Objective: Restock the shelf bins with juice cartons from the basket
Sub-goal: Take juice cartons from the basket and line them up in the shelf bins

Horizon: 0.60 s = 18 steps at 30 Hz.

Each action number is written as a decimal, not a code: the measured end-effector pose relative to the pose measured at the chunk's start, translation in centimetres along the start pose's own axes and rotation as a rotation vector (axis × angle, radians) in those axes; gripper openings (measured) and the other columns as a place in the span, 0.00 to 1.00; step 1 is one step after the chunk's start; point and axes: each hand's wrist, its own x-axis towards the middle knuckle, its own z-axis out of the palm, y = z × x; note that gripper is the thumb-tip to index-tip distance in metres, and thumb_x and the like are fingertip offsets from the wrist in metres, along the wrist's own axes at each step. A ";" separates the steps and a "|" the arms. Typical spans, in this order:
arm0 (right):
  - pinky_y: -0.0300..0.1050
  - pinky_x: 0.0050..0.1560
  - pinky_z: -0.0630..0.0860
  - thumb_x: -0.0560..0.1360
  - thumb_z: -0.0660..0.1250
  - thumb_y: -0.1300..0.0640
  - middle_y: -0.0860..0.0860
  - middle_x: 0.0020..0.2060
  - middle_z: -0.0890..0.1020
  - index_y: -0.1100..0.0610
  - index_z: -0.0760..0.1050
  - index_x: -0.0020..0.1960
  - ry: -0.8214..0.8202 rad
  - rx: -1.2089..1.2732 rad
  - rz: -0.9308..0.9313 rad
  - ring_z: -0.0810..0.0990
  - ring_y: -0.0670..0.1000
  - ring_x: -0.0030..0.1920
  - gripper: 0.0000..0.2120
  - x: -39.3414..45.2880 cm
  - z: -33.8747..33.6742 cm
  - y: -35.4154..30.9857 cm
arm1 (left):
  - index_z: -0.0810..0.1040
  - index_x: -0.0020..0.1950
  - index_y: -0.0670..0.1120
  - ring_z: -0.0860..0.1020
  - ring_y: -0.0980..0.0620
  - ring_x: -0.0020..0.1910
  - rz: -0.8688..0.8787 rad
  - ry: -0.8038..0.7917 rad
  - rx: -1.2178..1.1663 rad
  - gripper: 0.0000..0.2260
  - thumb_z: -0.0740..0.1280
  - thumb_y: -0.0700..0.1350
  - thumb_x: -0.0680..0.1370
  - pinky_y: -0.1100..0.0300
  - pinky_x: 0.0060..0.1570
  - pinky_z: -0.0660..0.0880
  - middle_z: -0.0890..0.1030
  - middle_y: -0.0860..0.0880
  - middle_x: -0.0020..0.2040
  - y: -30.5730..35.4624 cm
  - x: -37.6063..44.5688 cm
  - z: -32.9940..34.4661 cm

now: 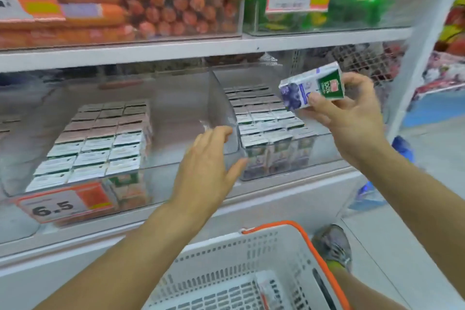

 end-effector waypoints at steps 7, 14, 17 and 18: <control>0.62 0.54 0.81 0.69 0.77 0.66 0.60 0.53 0.83 0.59 0.72 0.60 -0.071 -0.490 0.021 0.83 0.58 0.53 0.23 12.5 -2.9 4.4 | 0.74 0.53 0.48 0.82 0.46 0.36 0.005 0.217 0.176 0.22 0.73 0.61 0.69 0.61 0.35 0.65 0.84 0.53 0.44 -0.2 0.8 2.3; 0.50 0.44 0.83 0.70 0.74 0.68 0.57 0.57 0.79 0.52 0.69 0.57 -0.278 -0.743 0.186 0.81 0.58 0.56 0.23 20.3 0.4 10.6 | 0.80 0.47 0.46 0.76 0.46 0.30 0.070 0.318 0.334 0.19 0.69 0.61 0.72 0.61 0.36 0.60 0.82 0.51 0.37 -0.9 0.6 3.2; 0.58 0.42 0.82 0.70 0.74 0.68 0.59 0.58 0.79 0.51 0.70 0.56 -0.333 -0.827 0.148 0.82 0.62 0.53 0.22 21.5 1.5 12.7 | 0.79 0.47 0.46 0.75 0.46 0.32 0.112 0.320 0.341 0.18 0.69 0.61 0.73 0.59 0.38 0.62 0.82 0.51 0.39 -1.5 0.5 3.5; 0.56 0.39 0.82 0.70 0.74 0.69 0.60 0.59 0.78 0.51 0.71 0.56 -0.325 -0.815 0.171 0.81 0.62 0.52 0.21 21.5 1.8 12.9 | 0.79 0.48 0.45 0.76 0.46 0.33 0.138 0.325 0.339 0.18 0.69 0.60 0.72 0.58 0.40 0.63 0.82 0.51 0.39 -1.6 0.5 3.6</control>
